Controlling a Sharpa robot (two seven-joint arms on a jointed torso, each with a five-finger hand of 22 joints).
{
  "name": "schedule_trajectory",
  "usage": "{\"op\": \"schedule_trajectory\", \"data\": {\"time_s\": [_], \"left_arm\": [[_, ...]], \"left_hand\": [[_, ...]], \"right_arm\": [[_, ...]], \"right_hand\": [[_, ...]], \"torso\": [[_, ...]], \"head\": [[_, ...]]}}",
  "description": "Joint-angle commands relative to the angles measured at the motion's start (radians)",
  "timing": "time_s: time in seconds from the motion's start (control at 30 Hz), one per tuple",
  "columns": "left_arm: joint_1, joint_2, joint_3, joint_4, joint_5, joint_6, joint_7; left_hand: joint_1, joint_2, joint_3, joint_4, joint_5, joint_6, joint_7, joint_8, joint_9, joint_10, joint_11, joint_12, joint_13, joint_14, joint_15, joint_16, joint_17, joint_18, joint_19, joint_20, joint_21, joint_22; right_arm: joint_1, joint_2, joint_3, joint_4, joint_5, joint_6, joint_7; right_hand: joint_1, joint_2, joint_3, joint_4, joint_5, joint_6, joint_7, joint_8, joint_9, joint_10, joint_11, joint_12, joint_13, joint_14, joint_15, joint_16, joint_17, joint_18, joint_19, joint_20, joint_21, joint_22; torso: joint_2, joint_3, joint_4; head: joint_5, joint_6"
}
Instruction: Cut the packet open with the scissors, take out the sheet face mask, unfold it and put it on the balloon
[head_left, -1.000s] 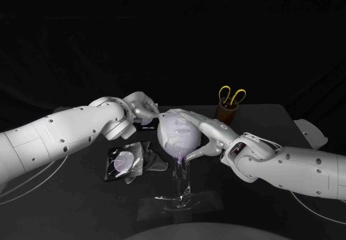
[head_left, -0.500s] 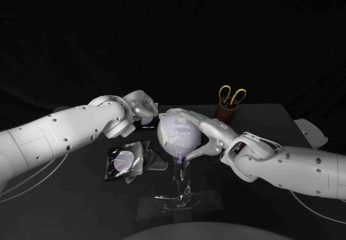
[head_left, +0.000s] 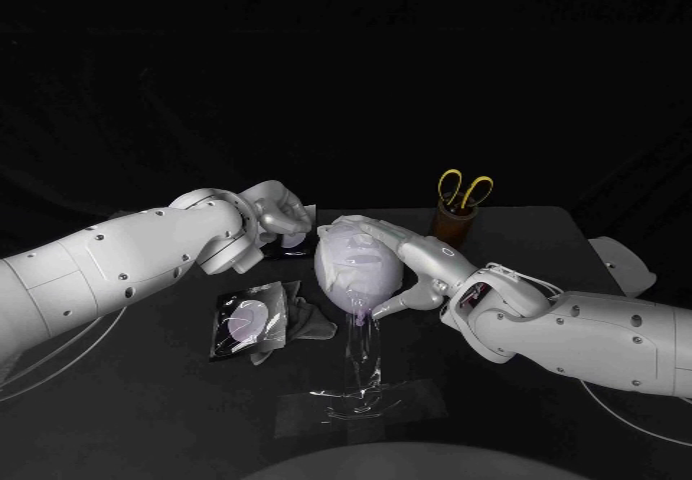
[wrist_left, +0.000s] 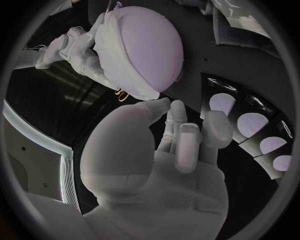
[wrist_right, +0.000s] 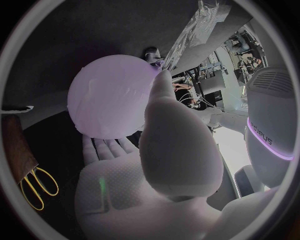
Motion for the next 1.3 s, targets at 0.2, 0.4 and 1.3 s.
{"op": "schedule_trajectory", "data": {"time_s": [0.2,0.4,1.3], "left_arm": [[0.000,-0.064,0.004,0.051,0.087,-0.049,0.018],[-0.008,-0.146,0.004,0.142,0.139,-0.108,0.039],[-0.036,-0.263,-0.003,0.448,0.172,-0.139,0.022]], "left_hand": [[-0.025,-0.012,-0.025,0.024,0.003,-0.026,0.021,-0.032,-0.017,-0.059,0.016,-0.034,-0.025,0.008,0.022,-0.058,0.051,0.014,-0.090,0.019,-0.062,-0.102],[-0.081,-0.014,-0.071,0.086,0.003,-0.026,0.020,0.000,-0.002,-0.082,0.020,-0.058,-0.055,-0.038,0.026,-0.109,-0.037,0.035,-0.163,0.028,-0.127,-0.199],[-0.155,-0.004,-0.272,0.238,0.002,0.128,-0.088,0.152,0.076,0.241,-0.078,0.188,0.192,0.075,-0.064,-0.010,0.149,-0.027,0.100,-0.053,0.029,0.073]], "right_arm": [[-0.003,0.001,-0.003,0.001,-0.011,0.033,-0.008],[-0.003,0.001,-0.003,0.000,-0.011,0.034,-0.009],[-0.007,0.005,-0.003,-0.009,-0.009,0.041,-0.008]], "right_hand": [[-0.003,0.001,0.000,0.002,0.003,0.005,0.155,0.004,0.001,-0.004,0.000,0.003,0.001,-0.007,0.001,-0.001,-0.001,-0.002,0.004,0.003,-0.001,0.001],[-0.003,0.001,0.000,0.002,0.003,0.005,0.155,0.004,0.001,-0.004,0.000,0.003,0.001,-0.007,0.001,-0.001,-0.001,-0.002,0.004,0.003,-0.001,0.001],[-0.003,0.004,0.002,0.002,0.003,0.006,0.155,0.004,0.002,-0.004,0.000,0.004,0.001,-0.009,0.002,-0.002,-0.002,-0.004,0.004,0.003,-0.001,0.000]], "torso": [[0.001,0.0006,-0.0011],[0.000,0.0000,0.0008],[0.001,0.0009,-0.0007]], "head": [[-0.004,-0.005],[-0.007,-0.009],[-0.002,-0.004]]}}
